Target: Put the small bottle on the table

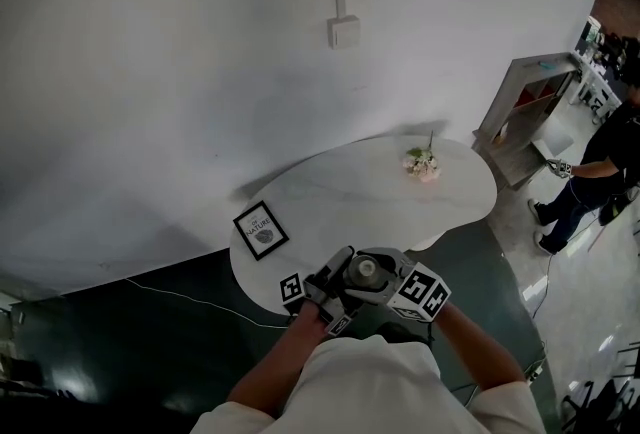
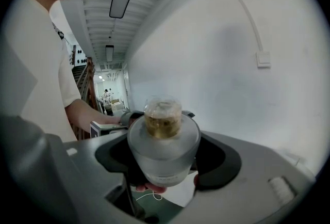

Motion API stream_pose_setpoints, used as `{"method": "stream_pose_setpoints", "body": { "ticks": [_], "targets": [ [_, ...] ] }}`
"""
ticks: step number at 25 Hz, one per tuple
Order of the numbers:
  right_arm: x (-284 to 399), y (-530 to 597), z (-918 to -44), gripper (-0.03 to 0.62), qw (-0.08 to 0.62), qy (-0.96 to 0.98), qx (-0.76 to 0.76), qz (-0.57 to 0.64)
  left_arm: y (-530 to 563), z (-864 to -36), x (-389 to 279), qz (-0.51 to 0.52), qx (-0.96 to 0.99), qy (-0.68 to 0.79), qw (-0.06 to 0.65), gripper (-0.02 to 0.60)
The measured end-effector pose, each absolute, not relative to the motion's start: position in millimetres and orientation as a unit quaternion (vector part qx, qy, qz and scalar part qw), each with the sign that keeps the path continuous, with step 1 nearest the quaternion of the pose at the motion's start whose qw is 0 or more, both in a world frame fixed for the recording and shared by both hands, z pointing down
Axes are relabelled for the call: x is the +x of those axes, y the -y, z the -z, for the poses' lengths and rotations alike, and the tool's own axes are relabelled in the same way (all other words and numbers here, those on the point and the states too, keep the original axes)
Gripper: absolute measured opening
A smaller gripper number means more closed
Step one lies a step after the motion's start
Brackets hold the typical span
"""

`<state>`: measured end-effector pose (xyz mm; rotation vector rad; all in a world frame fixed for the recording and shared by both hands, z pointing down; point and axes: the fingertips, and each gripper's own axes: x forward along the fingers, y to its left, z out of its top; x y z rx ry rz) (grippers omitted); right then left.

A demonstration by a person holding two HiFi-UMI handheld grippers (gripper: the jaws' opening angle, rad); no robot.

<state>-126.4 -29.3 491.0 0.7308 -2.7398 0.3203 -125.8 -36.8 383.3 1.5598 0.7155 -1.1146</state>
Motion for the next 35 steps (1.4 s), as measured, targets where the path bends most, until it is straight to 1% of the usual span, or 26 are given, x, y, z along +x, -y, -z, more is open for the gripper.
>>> {"method": "stream_pose_setpoints", "body": {
  "ticks": [9,30,35],
  "targets": [
    [-111.4,58.6,-495.8,0.347,0.143,0.95,0.253,-0.113,67.1,-389.8,-109.6,0.463,0.651,-0.294,0.525,0.293],
    [-27.5,188.2,-518.8,0.347,0.147,0.966,0.163,-0.133,204.7,-417.7,-25.0,0.51,0.662,-0.208,0.508,0.293],
    [-10.8,212.9,-529.5,0.347,0.149,0.971,0.131,-0.134,230.7,-427.8,-4.2,0.508,0.678,-0.175,0.503,0.284]
  ]
}}
